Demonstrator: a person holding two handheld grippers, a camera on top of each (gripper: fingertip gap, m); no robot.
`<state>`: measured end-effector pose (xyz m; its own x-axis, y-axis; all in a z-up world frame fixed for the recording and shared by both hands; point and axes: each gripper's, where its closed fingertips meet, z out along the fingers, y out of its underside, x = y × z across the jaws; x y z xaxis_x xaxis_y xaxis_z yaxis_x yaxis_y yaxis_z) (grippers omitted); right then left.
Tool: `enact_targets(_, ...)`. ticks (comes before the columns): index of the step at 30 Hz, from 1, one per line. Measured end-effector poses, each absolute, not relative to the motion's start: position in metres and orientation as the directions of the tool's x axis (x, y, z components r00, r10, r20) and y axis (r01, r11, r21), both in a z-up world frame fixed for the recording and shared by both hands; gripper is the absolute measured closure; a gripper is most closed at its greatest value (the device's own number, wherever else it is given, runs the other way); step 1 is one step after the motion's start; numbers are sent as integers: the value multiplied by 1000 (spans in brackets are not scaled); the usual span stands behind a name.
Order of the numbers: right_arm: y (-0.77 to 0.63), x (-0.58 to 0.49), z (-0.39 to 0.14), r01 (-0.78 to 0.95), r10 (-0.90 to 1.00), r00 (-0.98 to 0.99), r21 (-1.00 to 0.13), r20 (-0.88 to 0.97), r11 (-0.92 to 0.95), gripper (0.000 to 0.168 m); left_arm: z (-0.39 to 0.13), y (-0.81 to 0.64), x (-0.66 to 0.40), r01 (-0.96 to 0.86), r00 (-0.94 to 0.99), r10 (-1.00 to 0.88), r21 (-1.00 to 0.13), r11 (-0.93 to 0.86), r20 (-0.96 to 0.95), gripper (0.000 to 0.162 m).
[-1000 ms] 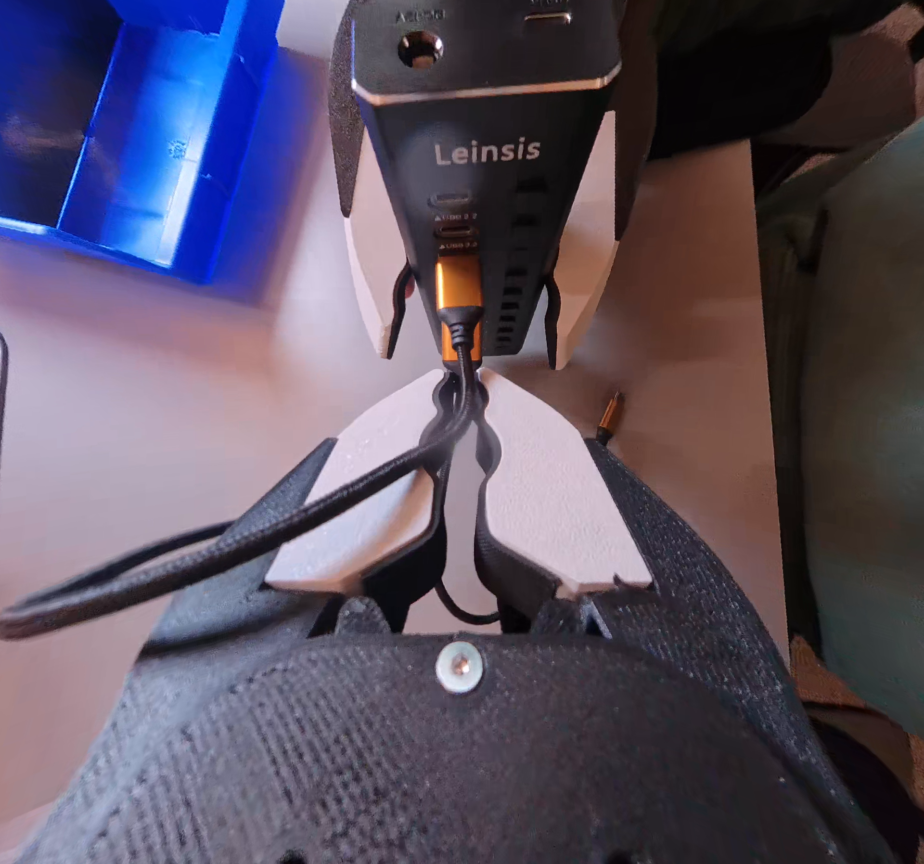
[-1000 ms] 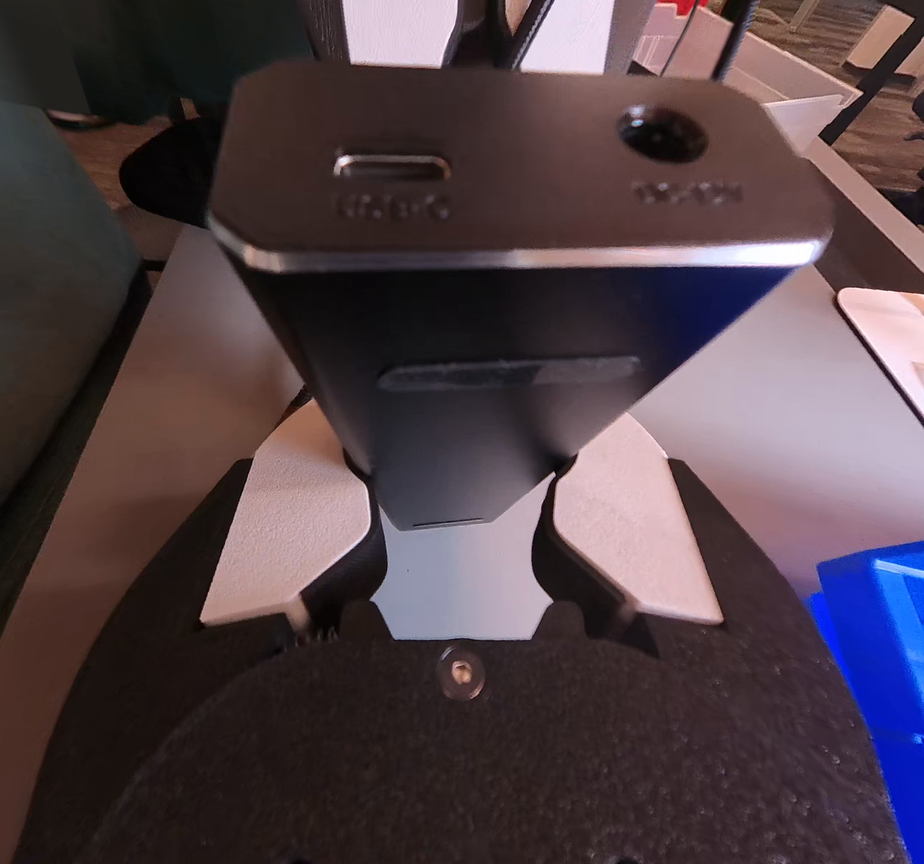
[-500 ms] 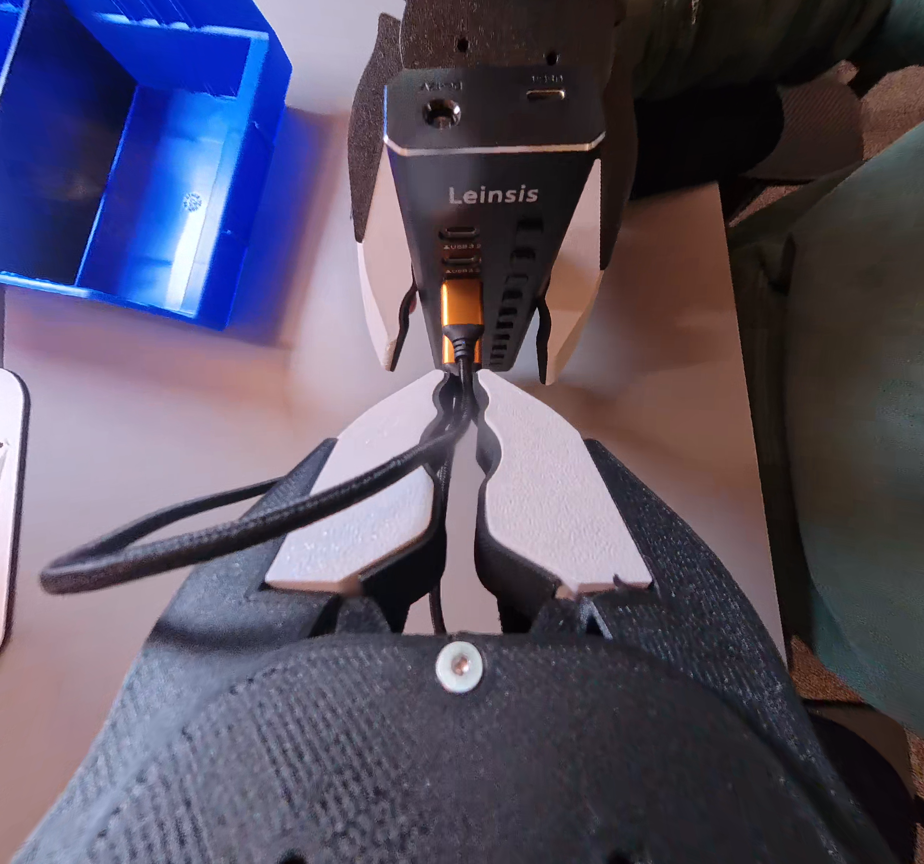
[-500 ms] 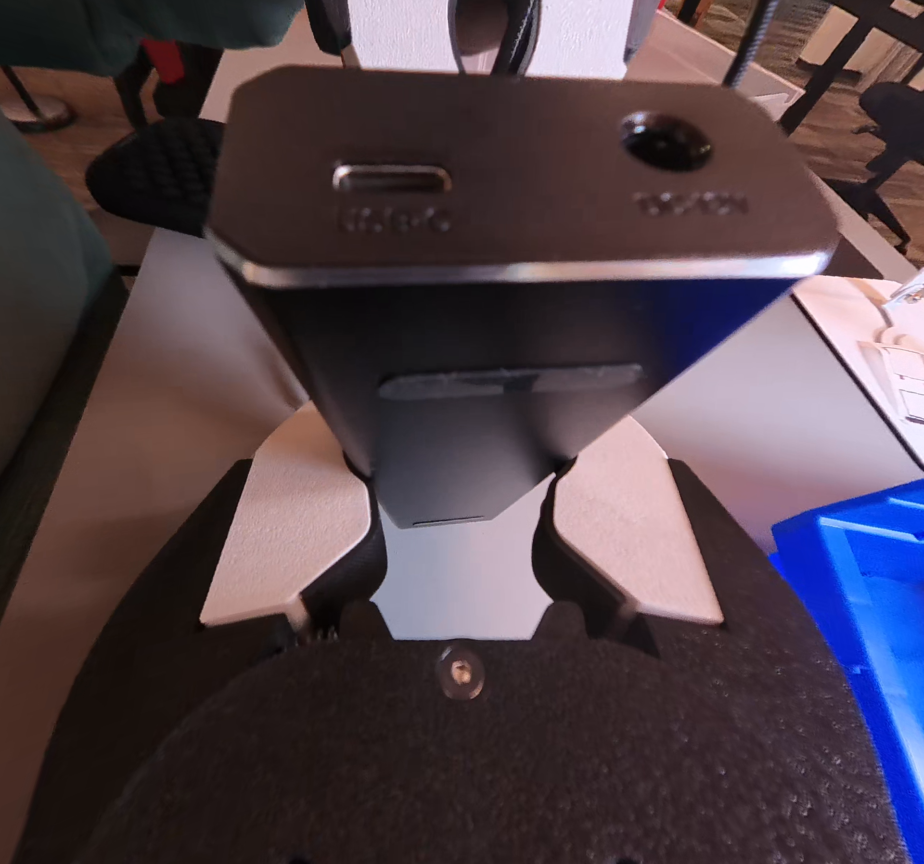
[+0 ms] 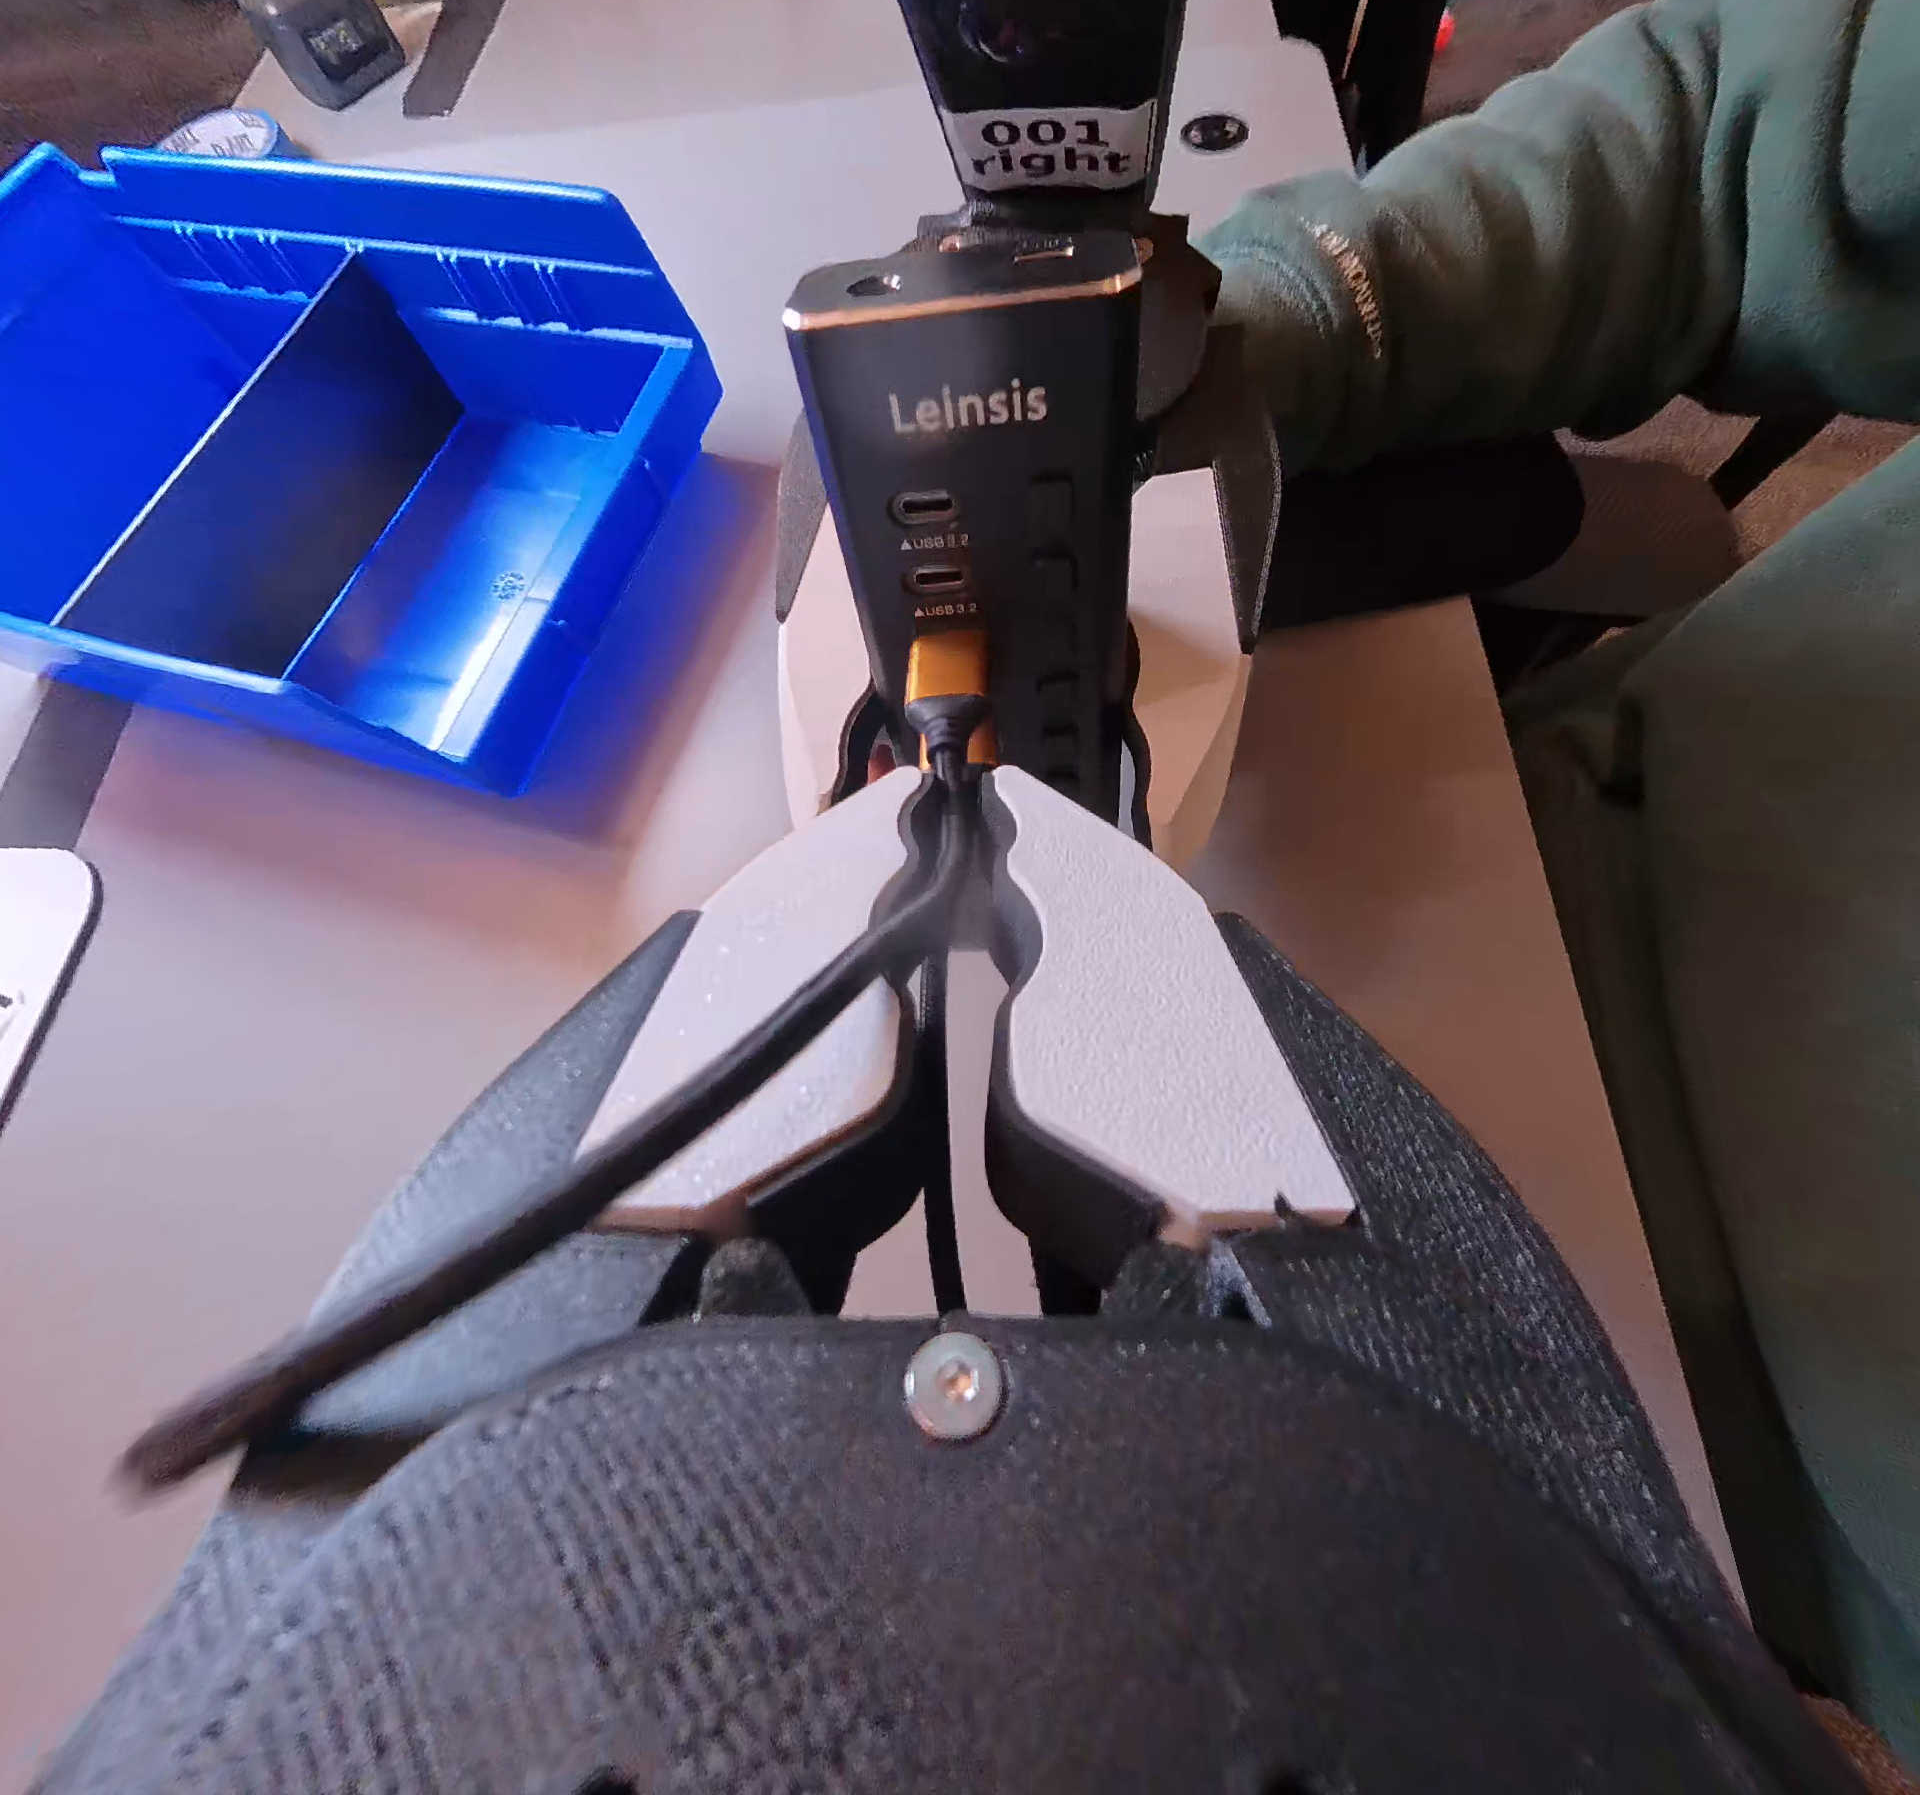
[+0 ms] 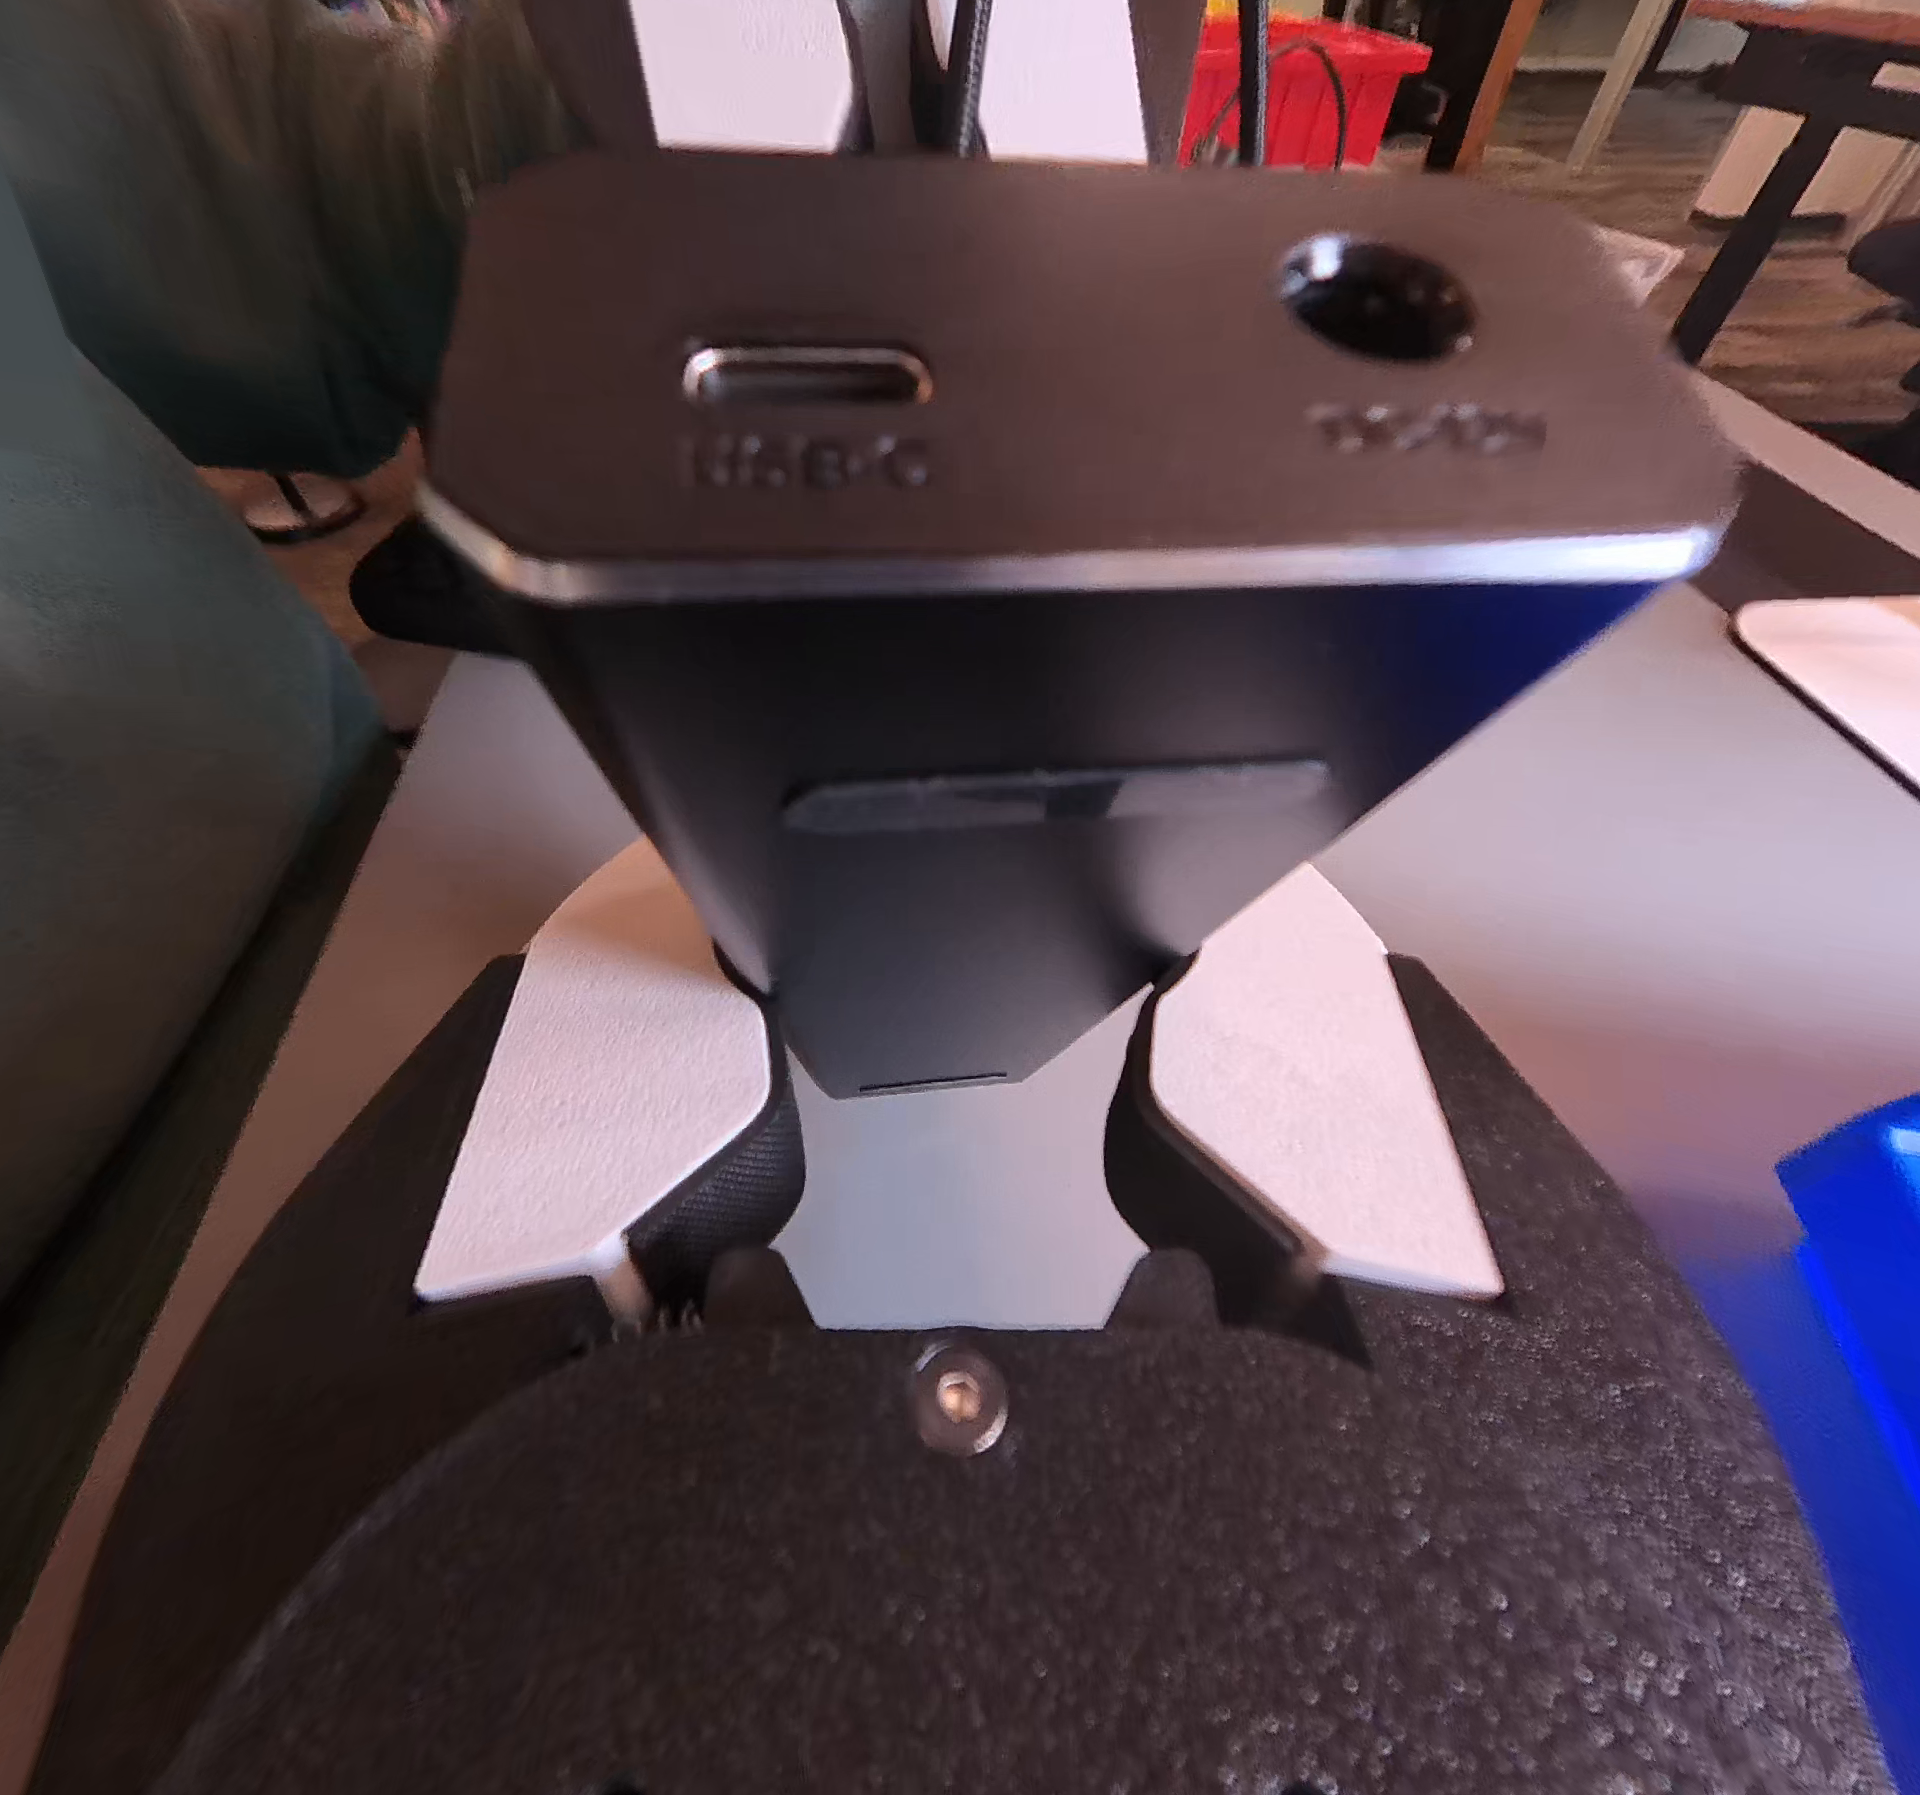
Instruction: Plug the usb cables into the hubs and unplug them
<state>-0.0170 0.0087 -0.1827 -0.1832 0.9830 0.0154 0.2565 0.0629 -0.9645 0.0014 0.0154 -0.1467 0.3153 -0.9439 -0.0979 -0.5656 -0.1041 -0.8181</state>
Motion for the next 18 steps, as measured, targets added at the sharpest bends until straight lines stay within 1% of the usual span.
enact_targets(7, 12, -17, -182, 253, 986, -162, -965, 28, 69, 96, -145, 20, 4, -506, 341, -933, -859, -77, -118, 155)
enact_targets(10, 12, -18, -172, 211, 984, -177, -976, 8, 46, 96, -137, 21, 3, -480, 352, -923, -877, -36, -155, 154)
enact_targets(12, 13, -16, -169, 195, 984, -179, -980, 7, 43, 96, -139, 19, -2, -500, 355, -919, -865, -33, -170, 145)
enact_targets(13, 14, -14, -169, 193, 984, -177, -980, 4, 38, 96, -140, 19, -6, -502, 364, -914, -865, -29, -181, 143)
enact_targets(18, 15, -14, -174, 210, 984, -181, -977, 1, 39, 96, -149, 20, -16, -503, 387, -908, -862, -63, -160, 148)
